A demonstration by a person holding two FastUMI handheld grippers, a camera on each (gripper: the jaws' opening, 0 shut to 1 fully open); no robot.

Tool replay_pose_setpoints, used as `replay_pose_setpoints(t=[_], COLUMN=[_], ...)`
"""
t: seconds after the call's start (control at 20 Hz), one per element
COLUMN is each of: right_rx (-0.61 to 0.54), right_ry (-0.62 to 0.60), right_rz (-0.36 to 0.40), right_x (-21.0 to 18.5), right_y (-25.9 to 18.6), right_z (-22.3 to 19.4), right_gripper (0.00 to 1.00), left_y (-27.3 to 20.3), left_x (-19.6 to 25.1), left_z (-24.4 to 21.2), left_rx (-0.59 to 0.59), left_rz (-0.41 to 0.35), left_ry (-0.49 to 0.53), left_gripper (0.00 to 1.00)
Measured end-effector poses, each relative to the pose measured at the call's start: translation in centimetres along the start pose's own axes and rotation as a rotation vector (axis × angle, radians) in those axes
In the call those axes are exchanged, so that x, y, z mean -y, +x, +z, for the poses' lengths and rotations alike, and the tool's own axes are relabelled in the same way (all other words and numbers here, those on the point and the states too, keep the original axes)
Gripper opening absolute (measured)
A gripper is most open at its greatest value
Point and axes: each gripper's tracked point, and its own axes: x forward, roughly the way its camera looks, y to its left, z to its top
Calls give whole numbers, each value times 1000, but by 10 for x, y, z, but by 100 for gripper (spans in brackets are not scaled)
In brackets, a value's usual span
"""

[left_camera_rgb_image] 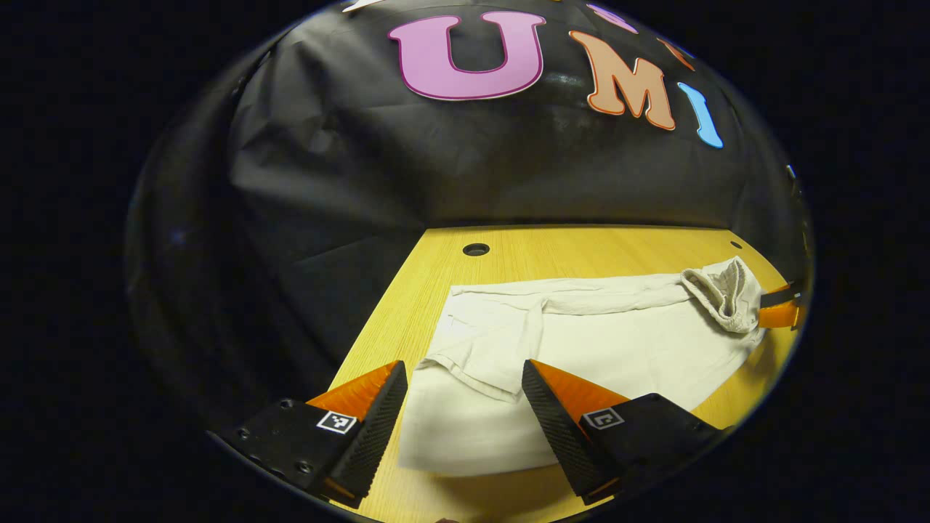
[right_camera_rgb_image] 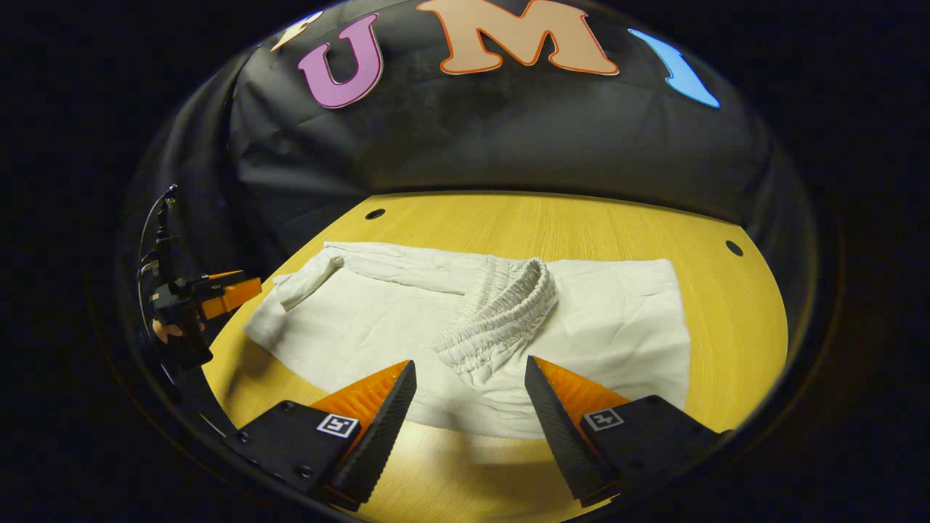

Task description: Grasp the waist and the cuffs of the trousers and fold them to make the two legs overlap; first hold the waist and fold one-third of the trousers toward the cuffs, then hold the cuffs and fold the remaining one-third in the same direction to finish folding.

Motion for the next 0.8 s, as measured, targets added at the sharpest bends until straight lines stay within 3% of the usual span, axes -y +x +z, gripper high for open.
replay_pose_setpoints(t=[0.25,0.3,0.4,0.7,0.8], right_rx=[9,10,11,-1,-2], right_ry=[15,21,29,29,35], right_rz=[-54,-64,-80,-108,-110], right_x=[3,3,4,9,10], right_y=[-13,-16,-20,-27,-28], right_z=[-1,-2,-5,-11,-11], right_gripper=[96,92,96,97,97], left_y=[41,49,64,78,80], left_x=[-8,-8,-8,9,9], left_z=[0,-2,-9,-37,-32], left_rx=[-14,-23,-52,-158,-130], left_rz=[-48,-59,-72,-109,-103], left_ry=[-24,-25,-19,-41,-38], left_gripper=[96,96,96,96,98])
